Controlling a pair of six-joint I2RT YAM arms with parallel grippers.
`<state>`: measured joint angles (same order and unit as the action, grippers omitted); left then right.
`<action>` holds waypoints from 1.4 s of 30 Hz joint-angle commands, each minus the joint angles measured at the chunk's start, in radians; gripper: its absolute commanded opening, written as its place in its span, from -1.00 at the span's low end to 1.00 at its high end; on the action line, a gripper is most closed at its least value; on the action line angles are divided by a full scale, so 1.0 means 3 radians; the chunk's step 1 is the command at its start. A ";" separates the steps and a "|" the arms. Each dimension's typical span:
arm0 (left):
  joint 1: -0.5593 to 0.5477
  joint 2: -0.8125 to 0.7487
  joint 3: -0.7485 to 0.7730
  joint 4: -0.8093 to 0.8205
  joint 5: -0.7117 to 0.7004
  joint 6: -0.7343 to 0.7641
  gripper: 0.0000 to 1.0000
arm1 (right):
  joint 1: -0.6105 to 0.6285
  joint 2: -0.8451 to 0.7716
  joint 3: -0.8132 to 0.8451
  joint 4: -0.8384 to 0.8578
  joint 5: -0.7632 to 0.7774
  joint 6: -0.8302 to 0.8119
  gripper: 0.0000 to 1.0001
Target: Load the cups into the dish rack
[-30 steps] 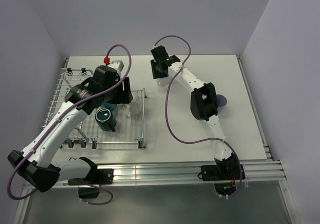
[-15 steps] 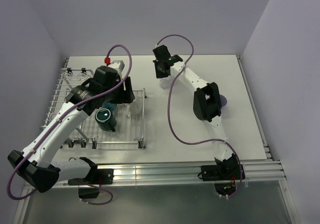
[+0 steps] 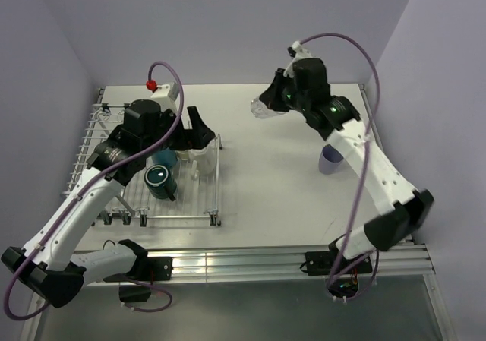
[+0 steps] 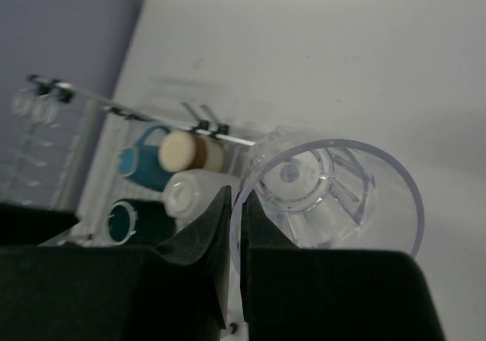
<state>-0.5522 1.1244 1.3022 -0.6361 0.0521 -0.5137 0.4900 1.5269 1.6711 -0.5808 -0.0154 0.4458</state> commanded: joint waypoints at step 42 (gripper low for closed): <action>0.0179 -0.0439 -0.1267 0.2637 0.2189 -0.0747 0.91 | -0.0074 -0.1055 -0.2492 0.4416 -0.2745 0.2947 -1.00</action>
<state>-0.4934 1.0256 0.9272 0.1303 0.6666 -0.7280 0.4686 1.2121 0.9157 0.6228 -0.8566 1.3022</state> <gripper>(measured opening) 0.957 0.078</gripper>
